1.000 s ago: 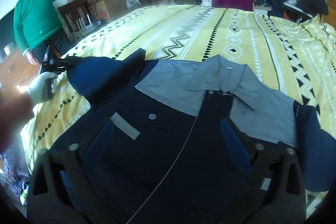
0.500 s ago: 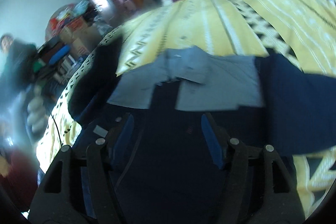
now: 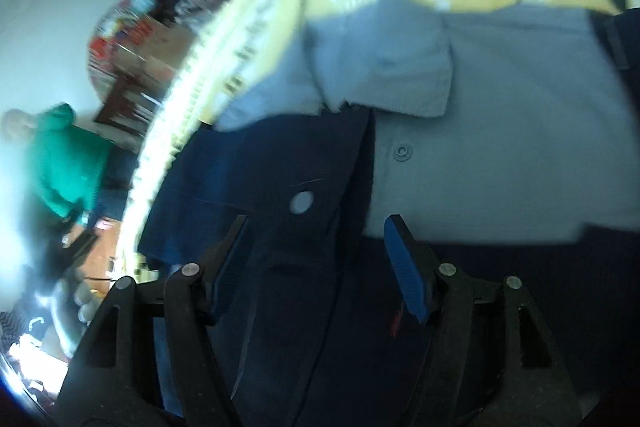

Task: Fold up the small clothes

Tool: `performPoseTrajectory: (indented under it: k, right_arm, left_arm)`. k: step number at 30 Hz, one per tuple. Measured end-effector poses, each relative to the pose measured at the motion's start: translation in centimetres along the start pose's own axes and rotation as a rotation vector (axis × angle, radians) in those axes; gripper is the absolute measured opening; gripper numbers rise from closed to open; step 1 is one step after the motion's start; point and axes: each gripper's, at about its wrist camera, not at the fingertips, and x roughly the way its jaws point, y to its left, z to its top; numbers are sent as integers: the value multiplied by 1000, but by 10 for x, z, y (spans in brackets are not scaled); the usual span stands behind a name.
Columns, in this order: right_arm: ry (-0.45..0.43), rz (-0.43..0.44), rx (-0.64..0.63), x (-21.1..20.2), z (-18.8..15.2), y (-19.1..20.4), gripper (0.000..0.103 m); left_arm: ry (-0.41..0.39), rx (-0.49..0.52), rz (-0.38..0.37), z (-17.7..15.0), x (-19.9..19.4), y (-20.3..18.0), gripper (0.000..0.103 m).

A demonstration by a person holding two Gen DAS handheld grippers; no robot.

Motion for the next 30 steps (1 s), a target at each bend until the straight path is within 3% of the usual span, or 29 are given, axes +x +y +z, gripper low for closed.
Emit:
performPoseTrajectory:
  k: [4, 6, 7, 8, 12, 16, 22, 25, 30]
  right_arm:
    - [-11, -1, 5, 14, 5, 7, 67]
    - [-10, 25, 30, 17, 7, 6, 55]
    - [-11, 30, 35, 18, 7, 6, 23]
    - [3, 45, 45, 19, 7, 6, 13]
    - [-106, 65, -6, -32, 8, 9, 11]
    - [-203, -30, -42, -94, 6, -17, 10]
    - [-158, -130, 32, -103, 0, -77, 10]
    - [-154, -159, 36, -101, -5, -88, 3]
    - [-150, -195, 35, -106, -8, -102, 2]
  left_arm:
    - [3, -34, 79, -8, 0, 31, 55]
    - [14, -53, 103, -9, 9, 43, 55]
    - [18, -61, 110, -10, 13, 47, 56]
    - [25, -68, 115, -11, 18, 49, 57]
    - [42, -79, 113, -13, 35, 49, 58]
    - [43, -34, 102, -9, 41, 34, 62]
    - [78, 23, 98, -8, 62, 11, 63]
    - [105, 72, 98, -10, 76, -7, 63]
    - [218, 210, 137, -27, 120, -31, 68]
